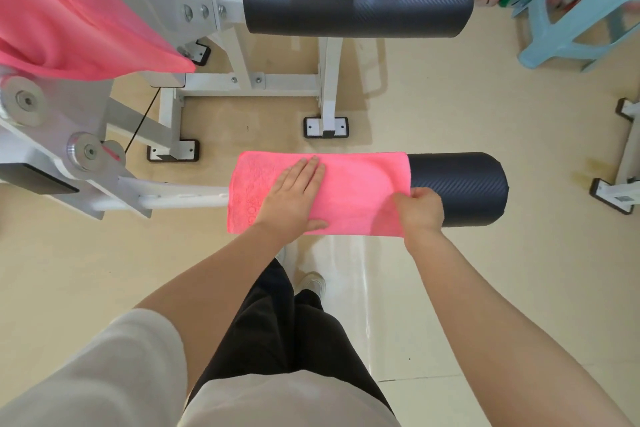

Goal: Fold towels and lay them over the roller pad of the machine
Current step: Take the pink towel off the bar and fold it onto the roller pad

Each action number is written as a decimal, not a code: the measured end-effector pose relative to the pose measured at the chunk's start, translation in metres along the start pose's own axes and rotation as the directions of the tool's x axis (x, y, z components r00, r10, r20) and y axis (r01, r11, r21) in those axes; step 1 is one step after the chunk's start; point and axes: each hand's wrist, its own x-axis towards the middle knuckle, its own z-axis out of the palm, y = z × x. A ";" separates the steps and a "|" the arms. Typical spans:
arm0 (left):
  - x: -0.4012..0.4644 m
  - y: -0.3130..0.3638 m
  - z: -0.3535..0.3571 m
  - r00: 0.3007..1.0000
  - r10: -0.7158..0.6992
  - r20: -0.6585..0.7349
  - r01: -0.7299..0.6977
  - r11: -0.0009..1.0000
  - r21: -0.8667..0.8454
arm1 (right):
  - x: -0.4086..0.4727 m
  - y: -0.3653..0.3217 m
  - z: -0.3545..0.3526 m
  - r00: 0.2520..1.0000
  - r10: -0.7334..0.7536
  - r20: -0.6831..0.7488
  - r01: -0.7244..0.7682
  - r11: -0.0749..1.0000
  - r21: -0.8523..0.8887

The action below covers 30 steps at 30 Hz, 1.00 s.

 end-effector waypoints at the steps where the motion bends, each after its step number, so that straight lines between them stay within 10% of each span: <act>1: 0.000 0.000 0.001 0.999 -0.025 0.022 0.024 1.000 0.009 | -0.001 -0.002 -0.004 0.999 0.002 0.032 -0.004 0.999 0.051; 13: 0.008 0.011 -0.006 0.979 -0.088 0.181 0.065 0.990 0.127 | -0.058 -0.040 -0.027 0.814 -0.259 0.520 0.016 0.905 0.425; 17: -0.002 -0.007 -0.024 0.974 -0.025 0.223 0.048 0.994 -0.100 | -0.094 -0.066 0.002 0.798 -0.299 0.524 0.049 0.898 0.437; 21: -0.036 -0.053 -0.044 0.988 -0.155 -0.019 0.137 0.917 -0.376 | -0.125 -0.084 0.048 0.791 -0.342 0.507 0.154 0.914 0.376; 23: -0.051 -0.077 -0.050 0.951 -0.308 -0.031 0.230 0.771 -0.594 | -0.137 -0.088 0.073 0.785 -0.362 0.503 0.203 0.917 0.342; 27: -0.061 -0.089 -0.061 0.854 -0.399 0.333 0.425 0.168 -0.889 | -0.151 -0.090 0.122 0.793 -0.402 0.458 0.297 0.911 0.285; 30: -0.052 -0.093 -0.055 0.820 -0.409 0.400 0.469 0.080 -0.879 | -0.150 -0.085 0.136 0.760 -0.389 0.520 0.329 0.921 0.209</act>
